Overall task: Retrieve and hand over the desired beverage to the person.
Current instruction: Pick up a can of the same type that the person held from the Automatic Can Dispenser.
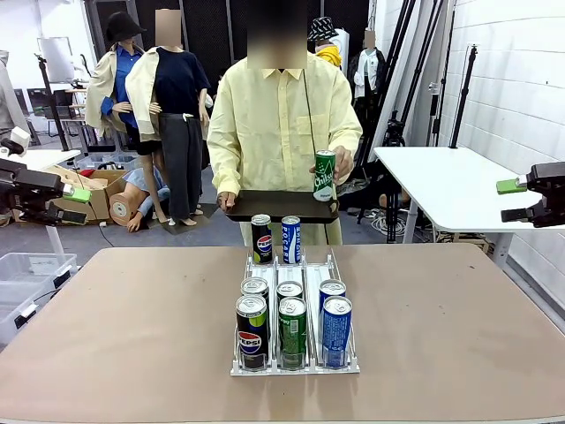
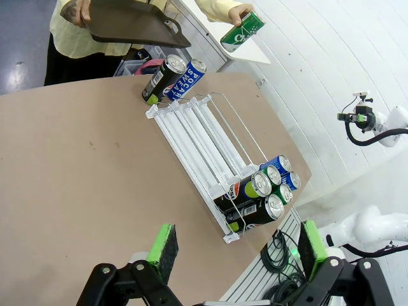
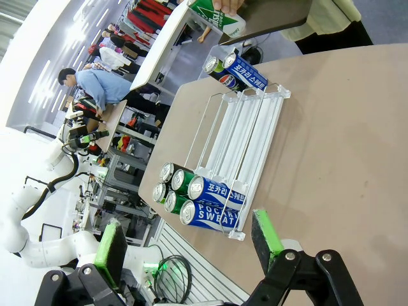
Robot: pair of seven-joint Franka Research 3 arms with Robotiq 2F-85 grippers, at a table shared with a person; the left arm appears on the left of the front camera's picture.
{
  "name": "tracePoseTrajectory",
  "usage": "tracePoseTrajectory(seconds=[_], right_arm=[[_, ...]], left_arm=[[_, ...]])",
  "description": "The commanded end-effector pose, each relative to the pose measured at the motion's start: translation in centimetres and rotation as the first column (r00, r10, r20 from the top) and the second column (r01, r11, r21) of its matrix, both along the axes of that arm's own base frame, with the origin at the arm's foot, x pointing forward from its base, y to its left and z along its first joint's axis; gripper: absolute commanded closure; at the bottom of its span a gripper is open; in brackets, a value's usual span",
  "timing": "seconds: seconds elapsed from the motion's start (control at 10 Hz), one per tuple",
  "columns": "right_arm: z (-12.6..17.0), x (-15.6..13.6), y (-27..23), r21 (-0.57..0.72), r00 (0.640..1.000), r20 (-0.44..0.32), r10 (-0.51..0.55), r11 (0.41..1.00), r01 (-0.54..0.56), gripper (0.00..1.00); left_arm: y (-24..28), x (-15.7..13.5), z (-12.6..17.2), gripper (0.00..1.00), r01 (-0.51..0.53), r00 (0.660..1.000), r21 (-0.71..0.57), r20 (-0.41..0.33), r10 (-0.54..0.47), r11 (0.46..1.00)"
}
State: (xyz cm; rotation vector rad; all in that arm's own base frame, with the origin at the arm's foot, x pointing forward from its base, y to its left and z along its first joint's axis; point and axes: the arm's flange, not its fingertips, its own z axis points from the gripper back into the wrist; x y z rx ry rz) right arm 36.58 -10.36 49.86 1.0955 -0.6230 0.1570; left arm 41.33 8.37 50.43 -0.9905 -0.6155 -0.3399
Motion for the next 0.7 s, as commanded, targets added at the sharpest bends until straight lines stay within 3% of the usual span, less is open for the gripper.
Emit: tracePoseTrajectory(seconds=[0.0, 0.6], right_arm=[[0.0, 0.04, 0.02, -0.001, 1.0, 0.001, -0.001, 1.0, 0.001, 0.0], [0.0, 0.04, 0.02, -0.001, 1.0, 0.001, -0.001, 1.0, 0.001, 0.0]], left_arm=[[0.04, 0.0, 0.02, 0.0, -0.001, 1.0, -0.001, 0.002, 0.001, 1.0], [0.04, 0.0, 0.02, 0.0, -0.001, 1.0, -0.001, 0.002, 0.001, 1.0]])
